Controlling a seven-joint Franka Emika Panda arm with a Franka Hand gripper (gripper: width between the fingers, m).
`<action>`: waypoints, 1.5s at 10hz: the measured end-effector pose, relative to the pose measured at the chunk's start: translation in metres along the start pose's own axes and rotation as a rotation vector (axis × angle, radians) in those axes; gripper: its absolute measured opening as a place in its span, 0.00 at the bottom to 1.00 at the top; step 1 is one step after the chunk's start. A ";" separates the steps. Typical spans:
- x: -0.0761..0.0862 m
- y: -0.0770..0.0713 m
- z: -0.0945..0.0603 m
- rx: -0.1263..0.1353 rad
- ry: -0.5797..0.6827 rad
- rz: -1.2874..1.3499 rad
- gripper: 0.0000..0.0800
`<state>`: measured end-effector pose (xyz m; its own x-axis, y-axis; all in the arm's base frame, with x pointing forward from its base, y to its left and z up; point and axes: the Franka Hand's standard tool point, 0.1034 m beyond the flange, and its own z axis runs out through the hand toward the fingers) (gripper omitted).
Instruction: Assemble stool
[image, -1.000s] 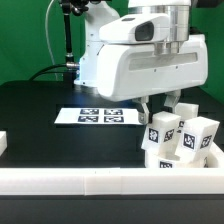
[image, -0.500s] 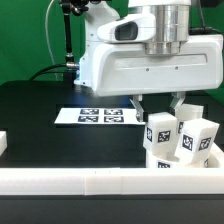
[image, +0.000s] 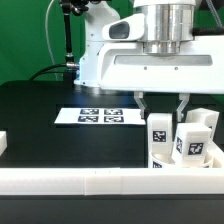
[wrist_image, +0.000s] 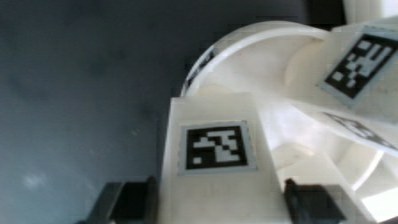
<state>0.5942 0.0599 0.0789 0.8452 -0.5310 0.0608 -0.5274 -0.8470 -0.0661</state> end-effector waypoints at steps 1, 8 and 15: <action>0.000 0.000 0.000 0.000 0.001 0.094 0.42; -0.006 -0.004 0.000 0.003 0.009 0.684 0.42; -0.007 -0.004 0.000 0.108 -0.025 1.346 0.42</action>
Offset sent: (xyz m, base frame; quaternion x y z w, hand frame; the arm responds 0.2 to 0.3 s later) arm -0.0049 0.0161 -0.0081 0.0028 0.0199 0.3099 0.9505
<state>0.5903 0.0665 0.0784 -0.3164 -0.9396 -0.1308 -0.9329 0.3332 -0.1366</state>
